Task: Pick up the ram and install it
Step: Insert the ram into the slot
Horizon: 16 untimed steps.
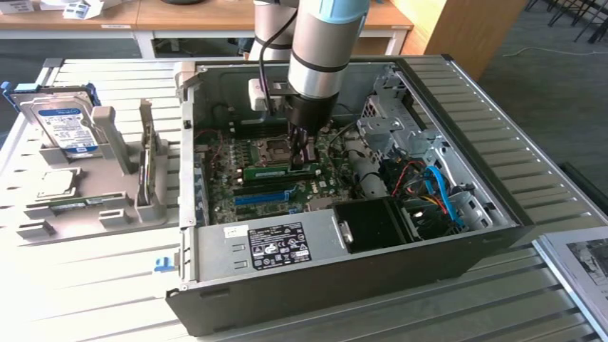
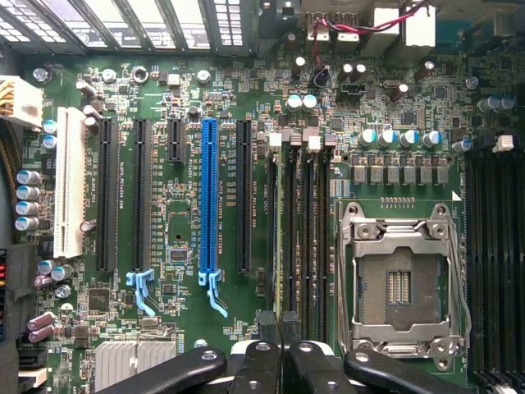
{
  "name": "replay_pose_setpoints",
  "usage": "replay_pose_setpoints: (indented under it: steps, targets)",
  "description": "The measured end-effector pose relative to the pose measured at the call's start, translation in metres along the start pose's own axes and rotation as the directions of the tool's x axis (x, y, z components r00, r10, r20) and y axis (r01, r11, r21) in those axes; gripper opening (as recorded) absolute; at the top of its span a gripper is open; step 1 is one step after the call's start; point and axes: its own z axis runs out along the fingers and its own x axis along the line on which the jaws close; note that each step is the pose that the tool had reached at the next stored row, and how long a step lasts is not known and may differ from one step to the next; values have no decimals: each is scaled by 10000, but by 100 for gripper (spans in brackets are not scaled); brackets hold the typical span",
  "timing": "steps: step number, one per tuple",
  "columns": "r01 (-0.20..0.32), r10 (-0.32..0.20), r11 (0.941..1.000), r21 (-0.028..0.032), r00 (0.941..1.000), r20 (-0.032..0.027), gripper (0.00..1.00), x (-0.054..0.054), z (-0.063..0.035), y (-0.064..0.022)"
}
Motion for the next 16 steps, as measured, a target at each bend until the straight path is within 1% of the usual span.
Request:
replay_pose_setpoints:
  steps: [16]
  targets:
    - [46, -46, 10000, -1, 10000, -3, 12, -1, -10, -1]
